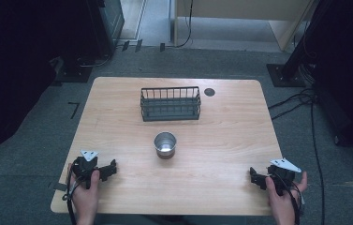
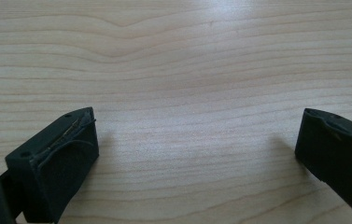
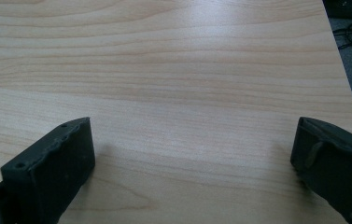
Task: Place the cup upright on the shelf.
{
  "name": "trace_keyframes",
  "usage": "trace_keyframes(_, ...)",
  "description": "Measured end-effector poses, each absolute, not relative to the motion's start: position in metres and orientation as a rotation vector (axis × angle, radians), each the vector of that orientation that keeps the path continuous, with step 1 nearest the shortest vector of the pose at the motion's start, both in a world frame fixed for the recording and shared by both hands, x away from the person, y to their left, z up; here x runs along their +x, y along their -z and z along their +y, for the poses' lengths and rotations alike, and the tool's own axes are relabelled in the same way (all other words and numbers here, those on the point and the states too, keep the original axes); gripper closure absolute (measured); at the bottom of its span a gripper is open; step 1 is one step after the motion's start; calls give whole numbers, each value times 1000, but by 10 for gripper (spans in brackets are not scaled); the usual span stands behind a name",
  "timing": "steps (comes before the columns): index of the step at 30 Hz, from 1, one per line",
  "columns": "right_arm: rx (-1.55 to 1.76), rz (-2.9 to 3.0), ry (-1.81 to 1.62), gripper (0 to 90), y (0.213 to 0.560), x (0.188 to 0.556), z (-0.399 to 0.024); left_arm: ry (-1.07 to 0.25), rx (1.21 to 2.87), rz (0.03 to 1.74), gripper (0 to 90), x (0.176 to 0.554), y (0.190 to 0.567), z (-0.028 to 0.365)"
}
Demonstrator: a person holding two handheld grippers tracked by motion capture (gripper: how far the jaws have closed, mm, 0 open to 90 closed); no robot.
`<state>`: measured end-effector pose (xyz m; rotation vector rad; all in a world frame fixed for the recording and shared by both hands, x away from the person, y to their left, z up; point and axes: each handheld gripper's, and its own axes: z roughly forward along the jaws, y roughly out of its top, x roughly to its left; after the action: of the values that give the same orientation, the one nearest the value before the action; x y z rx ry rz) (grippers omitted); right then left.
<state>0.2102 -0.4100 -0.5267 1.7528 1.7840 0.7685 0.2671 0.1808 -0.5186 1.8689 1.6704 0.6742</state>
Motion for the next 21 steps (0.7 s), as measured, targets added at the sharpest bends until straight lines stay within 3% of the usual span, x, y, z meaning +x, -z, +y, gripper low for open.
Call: trace_keyframes(21,1772,1801,-748,0,524,214,-410,-673,1866,1669,0,266,519,180)
